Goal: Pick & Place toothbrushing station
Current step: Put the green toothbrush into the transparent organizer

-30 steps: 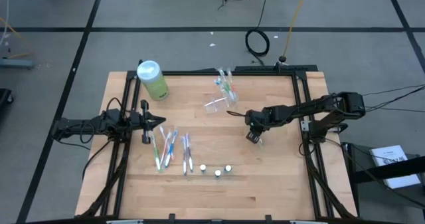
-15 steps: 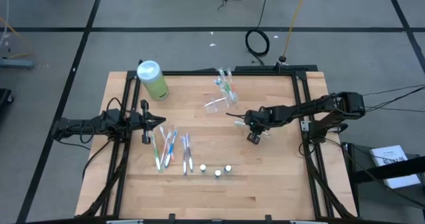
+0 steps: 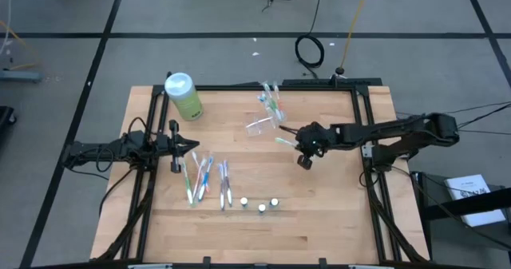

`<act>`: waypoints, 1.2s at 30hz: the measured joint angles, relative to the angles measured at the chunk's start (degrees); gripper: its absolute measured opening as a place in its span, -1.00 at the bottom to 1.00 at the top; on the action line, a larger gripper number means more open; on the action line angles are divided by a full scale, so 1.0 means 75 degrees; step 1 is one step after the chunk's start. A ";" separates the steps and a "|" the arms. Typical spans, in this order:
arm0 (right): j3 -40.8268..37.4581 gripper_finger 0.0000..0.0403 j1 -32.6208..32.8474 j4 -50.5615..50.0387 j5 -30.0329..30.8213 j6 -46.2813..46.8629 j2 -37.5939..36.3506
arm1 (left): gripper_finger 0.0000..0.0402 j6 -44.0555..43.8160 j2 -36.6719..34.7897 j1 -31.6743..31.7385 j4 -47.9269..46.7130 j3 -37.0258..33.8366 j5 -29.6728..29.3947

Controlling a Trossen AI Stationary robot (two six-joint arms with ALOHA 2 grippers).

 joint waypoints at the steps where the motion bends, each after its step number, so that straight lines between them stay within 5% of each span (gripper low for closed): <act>1: 0.0000 -0.94 0.0000 0.0094 0.0105 -0.0127 -0.0099 | -0.87 0.0000 0.0002 0.0000 0.0003 -0.0001 0.0000; 9: -0.0330 -0.94 -0.0022 0.2259 0.1179 -0.1264 -0.0383 | -0.87 0.0000 0.0000 0.0000 0.0000 0.0000 0.0000; 20: -0.1282 -0.94 -0.1214 0.7453 0.1090 -0.2484 -0.0226 | -0.87 0.0000 -0.0001 0.0000 0.0000 0.0001 0.0003; 25: -0.1288 -0.94 -0.1830 0.9360 0.0060 -0.2179 0.0576 | -0.87 0.0000 -0.0001 0.0001 0.0003 0.0001 0.0003; 36: -0.1288 -0.94 -0.2565 1.2138 0.0020 -0.1964 0.2799 | -0.87 0.0000 0.0001 0.0000 0.0003 0.0001 0.0003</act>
